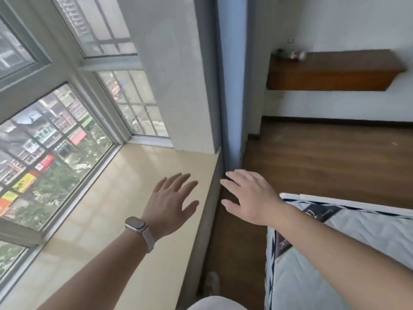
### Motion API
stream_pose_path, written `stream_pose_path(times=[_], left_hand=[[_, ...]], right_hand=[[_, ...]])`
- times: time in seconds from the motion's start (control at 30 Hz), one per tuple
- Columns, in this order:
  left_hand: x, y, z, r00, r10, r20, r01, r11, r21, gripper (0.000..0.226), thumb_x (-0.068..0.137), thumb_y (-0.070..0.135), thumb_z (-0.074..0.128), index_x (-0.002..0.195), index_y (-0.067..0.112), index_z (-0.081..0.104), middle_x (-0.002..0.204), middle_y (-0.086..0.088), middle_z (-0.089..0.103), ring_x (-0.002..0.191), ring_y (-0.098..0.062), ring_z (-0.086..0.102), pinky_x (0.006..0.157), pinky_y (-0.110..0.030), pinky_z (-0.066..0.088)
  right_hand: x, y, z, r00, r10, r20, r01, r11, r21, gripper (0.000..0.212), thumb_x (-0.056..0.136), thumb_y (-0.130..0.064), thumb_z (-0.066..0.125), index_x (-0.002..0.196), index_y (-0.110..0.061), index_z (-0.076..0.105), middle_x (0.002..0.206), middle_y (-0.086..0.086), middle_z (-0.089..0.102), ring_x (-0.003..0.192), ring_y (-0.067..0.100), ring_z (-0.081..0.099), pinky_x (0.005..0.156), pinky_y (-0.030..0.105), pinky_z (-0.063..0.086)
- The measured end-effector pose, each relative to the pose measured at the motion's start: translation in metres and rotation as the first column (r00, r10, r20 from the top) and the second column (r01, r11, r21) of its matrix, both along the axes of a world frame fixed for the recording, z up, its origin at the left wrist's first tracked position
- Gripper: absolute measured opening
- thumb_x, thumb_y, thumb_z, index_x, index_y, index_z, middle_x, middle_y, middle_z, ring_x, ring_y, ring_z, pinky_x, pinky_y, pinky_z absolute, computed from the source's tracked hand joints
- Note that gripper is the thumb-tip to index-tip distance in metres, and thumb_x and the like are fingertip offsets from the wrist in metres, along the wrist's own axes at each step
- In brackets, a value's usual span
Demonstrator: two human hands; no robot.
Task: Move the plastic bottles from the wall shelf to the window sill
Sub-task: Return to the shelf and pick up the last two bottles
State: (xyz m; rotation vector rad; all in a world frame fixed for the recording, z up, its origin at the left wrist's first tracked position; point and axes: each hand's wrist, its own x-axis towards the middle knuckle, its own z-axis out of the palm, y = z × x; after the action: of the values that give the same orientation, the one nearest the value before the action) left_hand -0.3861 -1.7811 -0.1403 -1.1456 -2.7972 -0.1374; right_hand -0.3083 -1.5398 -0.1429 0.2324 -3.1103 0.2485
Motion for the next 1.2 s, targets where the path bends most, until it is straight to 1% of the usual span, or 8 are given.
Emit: stream_pose_path(times=[0.07,0.23,0.3,0.43,0.63,0.87,1.07,1.2], left_hand=[[-0.009,0.017,-0.002,0.999,-0.049,0.0,0.049,0.999,0.008,0.054,0.092,0.054,0.043,0.134,0.024,0.06,0.142,-0.004,0.059,0.131,-0.032,0.054,0.108,-0.053,0.042],[-0.045,0.051,-0.01,0.987,-0.159,0.003,0.159,0.987,0.025,0.052,0.093,0.053,0.045,0.135,0.024,0.057,0.143,-0.006,0.057,0.133,-0.032,0.052,0.109,-0.054,0.041],[-0.065,0.066,-0.013,0.983,-0.184,0.001,0.184,0.982,0.038,0.052,0.093,0.053,0.045,0.135,0.024,0.056,0.144,-0.006,0.056,0.133,-0.032,0.052,0.109,-0.053,0.041],[-0.109,0.101,-0.014,0.969,-0.246,-0.006,0.246,0.966,0.084,0.052,0.093,0.051,0.045,0.133,0.021,0.059,0.141,-0.009,0.059,0.129,-0.035,0.055,0.105,-0.054,0.045],[-0.18,0.139,-0.014,0.954,-0.3,-0.026,0.3,0.942,0.148,0.054,0.092,0.05,0.043,0.128,0.018,0.065,0.134,-0.01,0.064,0.124,-0.035,0.06,0.102,-0.056,0.047],[-0.256,0.169,-0.025,0.941,-0.337,-0.024,0.336,0.926,0.172,0.052,0.093,0.05,0.042,0.127,0.018,0.065,0.131,-0.009,0.065,0.123,-0.034,0.061,0.102,-0.052,0.046],[-0.289,0.188,-0.013,0.92,-0.392,-0.014,0.388,0.905,0.175,0.053,0.094,0.05,0.039,0.131,0.02,0.063,0.136,-0.006,0.063,0.127,-0.032,0.058,0.106,-0.053,0.043],[-0.317,0.206,-0.005,0.904,-0.427,0.01,0.419,0.892,0.168,0.053,0.093,0.047,0.039,0.132,0.02,0.062,0.138,-0.007,0.062,0.129,-0.033,0.057,0.106,-0.055,0.045]], right_hand=[[0.003,0.016,-0.005,0.997,-0.072,-0.02,0.071,0.997,-0.029,0.059,0.086,-0.053,0.041,0.12,-0.013,0.069,0.125,0.011,0.066,0.116,0.035,0.062,0.095,0.05,0.052],[-0.007,0.041,-0.013,0.98,-0.193,-0.042,0.191,0.98,-0.05,0.058,0.086,-0.053,0.044,0.123,-0.015,0.067,0.128,0.01,0.065,0.119,0.034,0.06,0.098,0.05,0.05],[-0.018,0.049,-0.014,0.967,-0.242,-0.074,0.239,0.97,-0.046,0.057,0.086,-0.053,0.044,0.122,-0.015,0.067,0.126,0.009,0.066,0.118,0.034,0.06,0.097,0.048,0.05],[-0.05,0.071,-0.012,0.943,-0.318,-0.102,0.317,0.948,-0.031,0.055,0.086,-0.053,0.044,0.121,-0.017,0.068,0.125,0.006,0.066,0.116,0.032,0.061,0.096,0.046,0.049],[-0.111,0.1,-0.001,0.919,-0.382,-0.097,0.387,0.921,0.035,0.054,0.087,-0.054,0.045,0.124,-0.02,0.065,0.126,0.002,0.064,0.119,0.027,0.057,0.098,0.044,0.046],[-0.176,0.127,0.003,0.902,-0.425,-0.079,0.432,0.896,0.101,0.058,0.089,-0.056,0.04,0.131,-0.022,0.061,0.134,0.001,0.06,0.127,0.026,0.052,0.104,0.044,0.041],[-0.203,0.141,0.002,0.877,-0.471,-0.093,0.479,0.873,0.09,0.06,0.09,-0.058,0.038,0.135,-0.024,0.057,0.139,0.001,0.056,0.131,0.026,0.048,0.106,0.044,0.039],[-0.224,0.153,0.007,0.868,-0.487,-0.098,0.494,0.867,0.062,0.06,0.091,-0.056,0.036,0.135,-0.022,0.058,0.139,0.001,0.056,0.131,0.026,0.049,0.105,0.044,0.04]])
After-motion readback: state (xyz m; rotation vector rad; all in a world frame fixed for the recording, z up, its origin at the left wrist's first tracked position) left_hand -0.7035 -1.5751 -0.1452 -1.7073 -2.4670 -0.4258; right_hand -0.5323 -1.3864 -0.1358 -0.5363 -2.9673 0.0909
